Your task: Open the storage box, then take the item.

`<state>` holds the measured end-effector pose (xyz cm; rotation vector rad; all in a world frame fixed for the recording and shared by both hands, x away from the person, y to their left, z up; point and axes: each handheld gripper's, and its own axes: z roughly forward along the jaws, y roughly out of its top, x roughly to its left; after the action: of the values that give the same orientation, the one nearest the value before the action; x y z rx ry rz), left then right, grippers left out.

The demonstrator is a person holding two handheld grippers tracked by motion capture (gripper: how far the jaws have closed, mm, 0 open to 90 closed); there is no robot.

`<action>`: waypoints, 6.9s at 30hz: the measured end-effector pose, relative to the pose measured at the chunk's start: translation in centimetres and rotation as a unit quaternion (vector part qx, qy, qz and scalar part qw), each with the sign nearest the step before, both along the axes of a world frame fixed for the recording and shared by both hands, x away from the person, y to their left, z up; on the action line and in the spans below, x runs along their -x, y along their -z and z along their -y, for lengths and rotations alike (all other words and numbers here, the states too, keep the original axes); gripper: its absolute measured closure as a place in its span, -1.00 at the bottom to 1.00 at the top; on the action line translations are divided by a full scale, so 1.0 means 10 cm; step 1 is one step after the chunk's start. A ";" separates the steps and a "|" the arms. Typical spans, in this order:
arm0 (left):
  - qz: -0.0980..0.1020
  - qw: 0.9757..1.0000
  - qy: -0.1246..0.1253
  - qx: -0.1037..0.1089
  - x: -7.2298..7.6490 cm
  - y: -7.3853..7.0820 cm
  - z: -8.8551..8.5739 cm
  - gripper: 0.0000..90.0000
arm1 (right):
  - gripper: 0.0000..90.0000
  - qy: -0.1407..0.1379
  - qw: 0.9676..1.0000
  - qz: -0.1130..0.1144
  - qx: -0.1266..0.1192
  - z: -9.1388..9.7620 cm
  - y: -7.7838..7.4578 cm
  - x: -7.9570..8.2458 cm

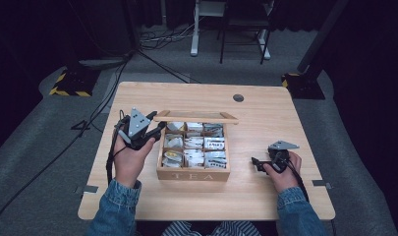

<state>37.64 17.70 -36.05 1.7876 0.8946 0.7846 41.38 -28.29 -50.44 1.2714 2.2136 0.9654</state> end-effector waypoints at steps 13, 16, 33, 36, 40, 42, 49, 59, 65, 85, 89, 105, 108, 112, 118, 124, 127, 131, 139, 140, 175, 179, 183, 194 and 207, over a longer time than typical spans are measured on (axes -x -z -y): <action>0.002 0.999 0.006 0.038 -0.17 -0.06 -0.04 0.28 | -0.22 0.007 1.000 -0.009 0.000 -0.01 -0.05 0.04; 0.003 0.999 0.007 0.037 -0.19 -0.05 -0.04 0.27 | -0.16 -0.001 1.000 -0.020 -0.016 -0.01 -0.11 0.08; -0.006 0.999 0.012 0.032 -0.16 -0.04 -0.04 0.26 | -0.04 -0.051 0.997 -0.013 -0.052 -0.18 -0.47 0.22; -0.005 0.999 0.012 0.033 -0.15 -0.03 -0.04 0.25 | -0.03 -0.061 0.996 -0.012 -0.060 -0.22 -0.53 0.25; -0.006 0.999 0.010 0.033 -0.14 -0.03 -0.04 0.25 | 0.12 -0.092 0.993 -0.004 -0.076 -0.29 -0.72 0.31; -0.004 0.999 0.010 0.031 -0.14 -0.02 -0.03 0.25 | 0.19 -0.110 0.990 0.004 -0.089 -0.35 -0.81 0.35; -0.005 1.000 0.008 0.029 -0.13 -0.01 -0.03 0.25 | 0.43 -0.177 0.978 0.006 -0.108 -0.62 -0.93 0.43; -0.006 1.000 0.010 0.027 -0.12 -0.01 -0.03 0.25 | 0.48 -0.224 0.971 -0.013 -0.082 -1.01 -0.85 0.34; -0.007 1.000 0.009 0.027 -0.12 0.00 -0.03 0.25 | 0.58 -0.244 0.966 -0.035 -0.081 -1.16 -0.78 0.27; -0.006 1.000 0.009 0.026 -0.12 0.00 -0.03 0.25 | 0.88 -0.252 0.963 -0.084 -0.051 -1.33 -0.66 0.18; -0.006 1.000 0.009 0.026 -0.12 0.00 -0.03 0.25 | 0.93 -0.255 0.963 -0.073 -0.053 -1.32 -0.70 0.20; -0.006 1.000 0.009 0.025 -0.11 0.00 -0.03 0.25 | 0.95 -0.249 0.966 -0.018 -0.063 -1.27 -1.01 0.31; -0.006 1.000 0.010 0.025 -0.11 0.00 -0.03 0.25 | 0.95 -0.248 0.966 -0.012 -0.065 -1.26 -1.04 0.32; -0.007 1.000 0.010 0.024 -0.11 0.00 -0.03 0.25 | 0.95 -0.244 0.967 -0.001 -0.078 -1.21 -1.10 0.34; -0.007 1.000 0.008 0.022 -0.10 0.00 -0.02 0.25 | 0.95 -0.240 0.967 0.015 -0.083 -1.18 -1.15 0.37; -0.007 1.000 0.010 0.020 -0.11 0.00 -0.03 0.25 | 0.95 -0.234 0.968 0.028 -0.084 -1.13 -1.22 0.39; -0.008 1.000 0.008 0.022 -0.11 0.00 -0.02 0.25 | 0.95 -0.230 0.969 0.031 -0.088 -1.10 -1.24 0.40; -0.008 1.000 0.008 0.023 -0.12 -0.01 -0.02 0.25 | 0.95 -0.217 0.971 0.037 -0.093 -0.99 -1.28 0.41; -0.008 1.000 0.009 0.025 -0.13 -0.02 -0.03 0.25 | 0.95 -0.191 0.975 0.050 -0.098 -0.79 -1.33 0.43; -0.008 1.000 0.009 0.025 -0.13 -0.02 -0.03 0.25 | 0.95 -0.186 0.976 0.051 -0.098 -0.76 -1.33 0.43; -0.012 1.000 0.010 0.020 -0.10 -0.01 -0.02 0.24 | 0.93 -0.045 0.992 0.059 -0.100 0.06 -1.07 0.42; -0.013 1.000 0.010 0.019 -0.10 -0.01 -0.02 0.24 | 0.93 -0.030 0.993 0.056 -0.096 0.11 -0.99 0.38; -0.013 1.000 0.010 0.019 -0.10 -0.01 -0.02 0.24 | 0.92 -0.017 0.994 0.053 -0.094 0.13 -0.93 0.35; -0.014 1.000 0.011 0.019 -0.10 -0.01 -0.02 0.24 | 0.92 0.000 0.995 0.034 -0.089 0.17 -0.73 0.28; -0.014 1.000 0.011 0.019 -0.10 -0.01 -0.03 0.24 | 0.90 0.003 0.996 0.015 -0.089 0.18 -0.63 0.24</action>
<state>38.65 17.96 -35.94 1.7768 0.9002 0.7258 38.93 -30.09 -44.19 1.3292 2.1399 1.1942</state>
